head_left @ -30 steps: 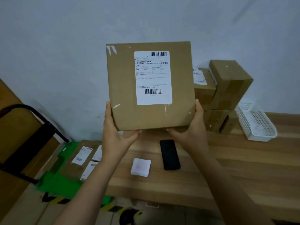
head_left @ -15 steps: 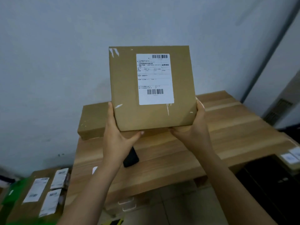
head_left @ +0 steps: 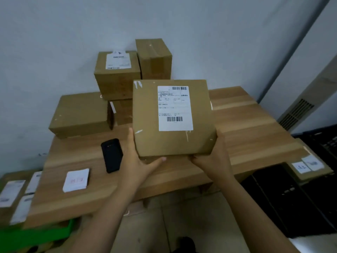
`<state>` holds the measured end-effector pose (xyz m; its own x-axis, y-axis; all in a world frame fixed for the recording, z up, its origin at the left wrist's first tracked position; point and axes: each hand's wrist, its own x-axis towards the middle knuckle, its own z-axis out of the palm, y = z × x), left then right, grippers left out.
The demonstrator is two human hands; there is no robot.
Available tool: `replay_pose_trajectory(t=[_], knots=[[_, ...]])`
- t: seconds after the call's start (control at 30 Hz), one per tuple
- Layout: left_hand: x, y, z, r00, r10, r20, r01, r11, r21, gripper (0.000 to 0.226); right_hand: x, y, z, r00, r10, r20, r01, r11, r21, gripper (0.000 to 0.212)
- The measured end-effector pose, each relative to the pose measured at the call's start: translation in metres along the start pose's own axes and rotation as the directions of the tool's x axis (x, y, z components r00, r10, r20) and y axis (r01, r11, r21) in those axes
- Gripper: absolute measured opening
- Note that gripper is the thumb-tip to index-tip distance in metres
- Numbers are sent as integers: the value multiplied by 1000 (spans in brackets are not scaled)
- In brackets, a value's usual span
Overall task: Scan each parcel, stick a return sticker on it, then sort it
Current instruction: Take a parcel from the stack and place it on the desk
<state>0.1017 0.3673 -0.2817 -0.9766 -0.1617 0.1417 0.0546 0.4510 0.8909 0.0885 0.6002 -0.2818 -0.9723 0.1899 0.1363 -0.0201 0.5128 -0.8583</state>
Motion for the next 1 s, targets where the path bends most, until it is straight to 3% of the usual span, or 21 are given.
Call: replay_pose_trajectory(t=[0.33,0.73,0.87,1.0], knots=[[-23,-64,72,955,-295,-29,297,951,82,125,24,95,24,923,197,332,-157,977,-144,125],[-27,-91,89,924,-379,-57,383,905,183,129,24,119,38,898,224,377,-166,969,-181,123],[-26,-77,80,955,-286,-71,294,903,314,125,29,102,23,892,183,413,-101,972,-213,111],[-25,-49,68,994,-72,-82,99,915,392,98,42,68,13,915,0,403,88,976,-199,82]])
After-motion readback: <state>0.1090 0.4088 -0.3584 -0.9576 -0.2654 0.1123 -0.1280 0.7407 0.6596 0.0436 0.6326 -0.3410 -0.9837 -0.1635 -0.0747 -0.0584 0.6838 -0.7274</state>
